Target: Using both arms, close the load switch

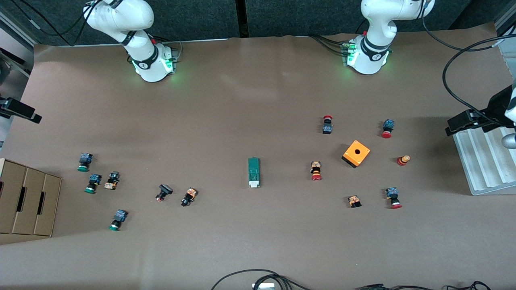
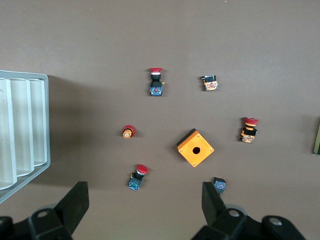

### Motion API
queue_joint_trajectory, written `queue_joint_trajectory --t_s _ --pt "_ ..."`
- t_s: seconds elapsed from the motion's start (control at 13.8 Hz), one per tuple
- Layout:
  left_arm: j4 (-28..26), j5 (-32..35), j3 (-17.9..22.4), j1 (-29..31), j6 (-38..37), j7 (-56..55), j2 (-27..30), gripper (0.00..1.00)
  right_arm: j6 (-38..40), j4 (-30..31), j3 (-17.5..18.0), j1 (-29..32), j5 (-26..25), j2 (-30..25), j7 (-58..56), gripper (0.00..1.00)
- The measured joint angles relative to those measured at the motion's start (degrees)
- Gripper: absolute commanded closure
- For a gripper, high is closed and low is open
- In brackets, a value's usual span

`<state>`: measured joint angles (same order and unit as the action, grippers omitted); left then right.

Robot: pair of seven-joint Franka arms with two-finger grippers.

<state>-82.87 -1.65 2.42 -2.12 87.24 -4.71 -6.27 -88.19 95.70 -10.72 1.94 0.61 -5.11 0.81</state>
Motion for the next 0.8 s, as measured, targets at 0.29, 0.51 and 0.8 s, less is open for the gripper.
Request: queue_joint_trajectory --t_s 0.29,0.51,0.8 --pt "0.0 0.04 -0.4 -0.07 0.0 0.0 -0.03 0.0 0.01 0.0 -0.2 0.08 0.0 -0.04 0.0 0.01" --pt "0.0 0.05 -0.4 -0.07 0.0 0.0 -0.03 0.0 0.0 -0.4 -0.36 0.09 0.0 -0.04 0.0 0.01" --pt "0.0 0.08 -0.4 -0.07 0.02 0.0 -0.04 0.0 0.0 -1.08 -0.27 0.09 0.0 -0.04 0.0 0.01"
